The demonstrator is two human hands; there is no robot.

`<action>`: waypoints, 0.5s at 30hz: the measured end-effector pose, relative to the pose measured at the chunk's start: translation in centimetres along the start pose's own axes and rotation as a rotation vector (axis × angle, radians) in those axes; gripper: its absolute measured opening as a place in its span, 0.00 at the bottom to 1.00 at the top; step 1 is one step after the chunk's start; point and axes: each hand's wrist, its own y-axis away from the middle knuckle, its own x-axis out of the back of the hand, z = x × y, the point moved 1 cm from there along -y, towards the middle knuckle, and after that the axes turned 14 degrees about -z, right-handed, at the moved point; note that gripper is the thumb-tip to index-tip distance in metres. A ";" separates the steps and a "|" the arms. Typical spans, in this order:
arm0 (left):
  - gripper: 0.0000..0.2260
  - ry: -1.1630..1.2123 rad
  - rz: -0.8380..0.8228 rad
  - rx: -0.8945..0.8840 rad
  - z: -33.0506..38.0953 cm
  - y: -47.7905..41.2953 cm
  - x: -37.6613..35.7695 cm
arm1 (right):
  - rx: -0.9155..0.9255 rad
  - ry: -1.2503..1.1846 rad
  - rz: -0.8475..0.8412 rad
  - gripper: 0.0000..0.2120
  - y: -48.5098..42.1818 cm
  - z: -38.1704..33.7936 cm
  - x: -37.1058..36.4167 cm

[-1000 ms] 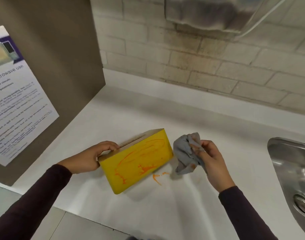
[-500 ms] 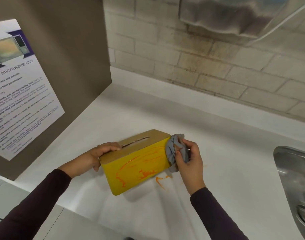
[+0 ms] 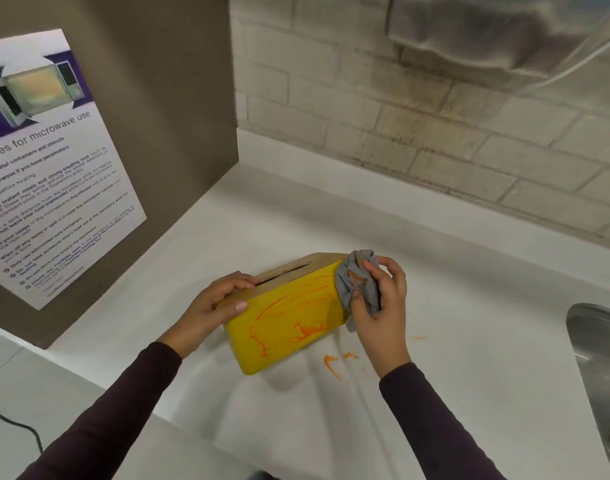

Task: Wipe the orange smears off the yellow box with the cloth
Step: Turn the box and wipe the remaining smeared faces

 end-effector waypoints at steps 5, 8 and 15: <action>0.23 0.115 0.092 0.029 -0.7 -0.4 0.1 | 0.021 -0.009 -0.024 0.20 -0.2 0.4 -0.9; 0.22 0.165 0.095 0.043 -1.4 -0.7 0.4 | 0.039 0.066 -0.034 0.19 -0.2 0.8 -1.1; 0.20 0.192 0.093 0.042 -1.8 -1.1 0.9 | 0.020 0.076 -0.043 0.21 1.3 1.6 -0.4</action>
